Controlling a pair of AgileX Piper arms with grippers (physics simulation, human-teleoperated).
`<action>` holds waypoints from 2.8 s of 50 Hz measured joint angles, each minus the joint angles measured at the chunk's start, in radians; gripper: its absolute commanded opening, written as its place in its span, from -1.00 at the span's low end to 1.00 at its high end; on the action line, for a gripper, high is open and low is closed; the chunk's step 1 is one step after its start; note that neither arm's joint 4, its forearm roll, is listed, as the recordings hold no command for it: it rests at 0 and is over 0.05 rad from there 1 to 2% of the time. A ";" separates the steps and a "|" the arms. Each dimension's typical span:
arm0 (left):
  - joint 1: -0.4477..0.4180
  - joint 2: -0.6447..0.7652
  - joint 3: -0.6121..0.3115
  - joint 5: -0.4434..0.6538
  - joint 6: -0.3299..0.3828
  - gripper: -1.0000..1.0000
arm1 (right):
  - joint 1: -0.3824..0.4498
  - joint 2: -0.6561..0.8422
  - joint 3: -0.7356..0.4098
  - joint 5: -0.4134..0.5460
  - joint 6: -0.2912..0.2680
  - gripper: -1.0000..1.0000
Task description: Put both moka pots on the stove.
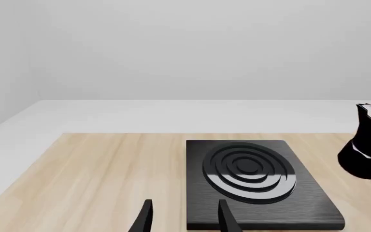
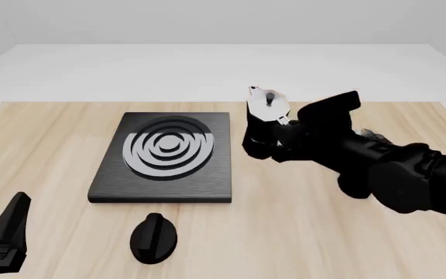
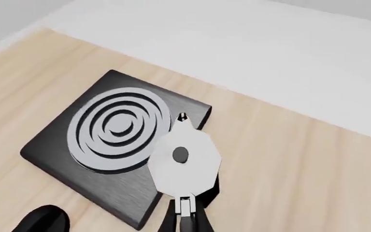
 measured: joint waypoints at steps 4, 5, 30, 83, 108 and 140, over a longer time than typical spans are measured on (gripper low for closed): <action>0.000 0.000 0.000 0.000 0.000 1.00 | 0.020 0.032 -0.053 0.016 -0.005 -1.00; 0.000 0.000 0.000 0.000 0.000 1.00 | 0.026 0.040 -0.067 0.021 -0.007 -1.00; 0.000 0.000 0.000 0.000 0.000 1.00 | 0.166 0.252 -0.416 0.155 -0.045 -1.00; 0.000 0.000 0.000 0.000 0.000 1.00 | 0.352 0.615 -0.964 0.415 -0.156 -1.00; 0.000 0.000 0.000 0.000 0.000 1.00 | 0.332 0.719 -1.084 0.473 -0.196 -1.00; 0.000 0.000 0.000 0.000 0.000 1.00 | 0.296 0.830 -1.153 0.500 -0.149 -1.00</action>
